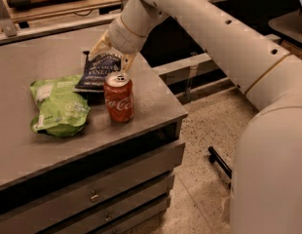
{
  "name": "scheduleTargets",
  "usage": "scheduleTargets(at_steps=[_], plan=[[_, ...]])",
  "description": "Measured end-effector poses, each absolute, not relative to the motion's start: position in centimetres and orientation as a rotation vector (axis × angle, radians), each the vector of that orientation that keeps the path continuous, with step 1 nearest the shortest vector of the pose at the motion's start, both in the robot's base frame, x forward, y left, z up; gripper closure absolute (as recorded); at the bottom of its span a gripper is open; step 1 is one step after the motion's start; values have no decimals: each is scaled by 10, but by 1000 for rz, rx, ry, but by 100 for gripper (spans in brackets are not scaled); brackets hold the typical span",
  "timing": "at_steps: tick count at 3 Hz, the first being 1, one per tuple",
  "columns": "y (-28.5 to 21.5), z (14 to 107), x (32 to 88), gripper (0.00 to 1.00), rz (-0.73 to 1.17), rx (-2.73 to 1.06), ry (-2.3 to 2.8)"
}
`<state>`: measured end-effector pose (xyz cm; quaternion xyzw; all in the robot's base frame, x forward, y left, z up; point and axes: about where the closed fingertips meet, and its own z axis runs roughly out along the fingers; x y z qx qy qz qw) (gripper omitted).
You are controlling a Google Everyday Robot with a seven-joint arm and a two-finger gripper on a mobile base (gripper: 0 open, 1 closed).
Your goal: Pick blue chip bag
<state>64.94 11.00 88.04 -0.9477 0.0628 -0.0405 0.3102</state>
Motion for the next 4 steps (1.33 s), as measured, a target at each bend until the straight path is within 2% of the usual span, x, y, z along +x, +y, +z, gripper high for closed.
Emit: scheduleTargets(at_steps=[2, 3, 4], plan=[[100, 883, 648, 85, 18, -2373, 271], [96, 906, 648, 100, 90, -2239, 342], [93, 963, 654, 100, 137, -2075, 359]])
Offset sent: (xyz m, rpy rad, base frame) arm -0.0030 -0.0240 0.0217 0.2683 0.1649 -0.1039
